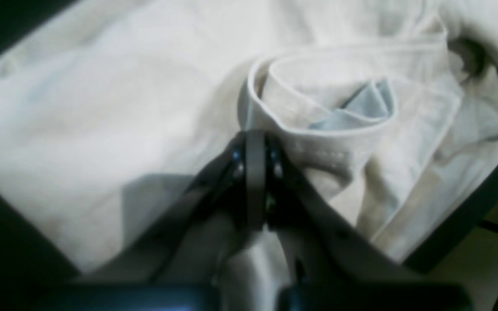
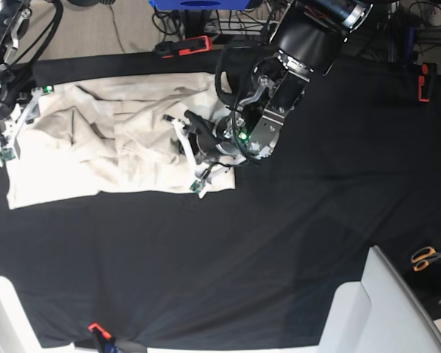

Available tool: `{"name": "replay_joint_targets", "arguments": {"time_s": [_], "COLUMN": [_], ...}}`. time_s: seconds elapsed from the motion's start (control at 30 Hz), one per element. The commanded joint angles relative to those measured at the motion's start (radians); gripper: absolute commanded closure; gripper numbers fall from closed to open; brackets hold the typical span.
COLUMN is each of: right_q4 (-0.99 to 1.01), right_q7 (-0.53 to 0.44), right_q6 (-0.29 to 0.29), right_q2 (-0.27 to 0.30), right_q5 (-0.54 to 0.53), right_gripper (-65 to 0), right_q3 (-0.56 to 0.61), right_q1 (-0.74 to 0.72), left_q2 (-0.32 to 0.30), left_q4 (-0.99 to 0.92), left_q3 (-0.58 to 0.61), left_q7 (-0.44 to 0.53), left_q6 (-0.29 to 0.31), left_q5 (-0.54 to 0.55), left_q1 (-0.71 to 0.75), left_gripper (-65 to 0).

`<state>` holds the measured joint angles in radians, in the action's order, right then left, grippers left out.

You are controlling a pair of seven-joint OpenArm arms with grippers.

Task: Fold the T-shirt properly
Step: 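Press and smooth the folded layer with the left gripper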

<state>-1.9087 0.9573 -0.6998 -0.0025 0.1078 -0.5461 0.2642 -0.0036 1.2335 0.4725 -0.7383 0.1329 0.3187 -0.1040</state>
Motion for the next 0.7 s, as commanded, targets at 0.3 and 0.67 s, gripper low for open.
{"name": "replay_joint_targets", "arguments": {"time_s": [0.3,0.67], "right_q4": [-0.018,-0.018], "right_q7": [-0.013,-0.013], "right_q6": [0.002,0.002], "right_q2": [0.011,0.011], "right_q5": [-0.001,-0.001], "right_gripper": [-32.1,-32.1], "right_q3": [-0.002,-0.002], "right_q1": [-0.007,-0.007], "left_q2": [0.011,0.012], "left_q4": [0.025,0.114], "left_q3": [0.15,0.285], "left_q7": [0.013,0.01], "left_q6": [0.004,0.004], "left_q5": [0.009,0.009], "left_q1": [0.003,0.003], "left_gripper": [0.0,0.0]}}
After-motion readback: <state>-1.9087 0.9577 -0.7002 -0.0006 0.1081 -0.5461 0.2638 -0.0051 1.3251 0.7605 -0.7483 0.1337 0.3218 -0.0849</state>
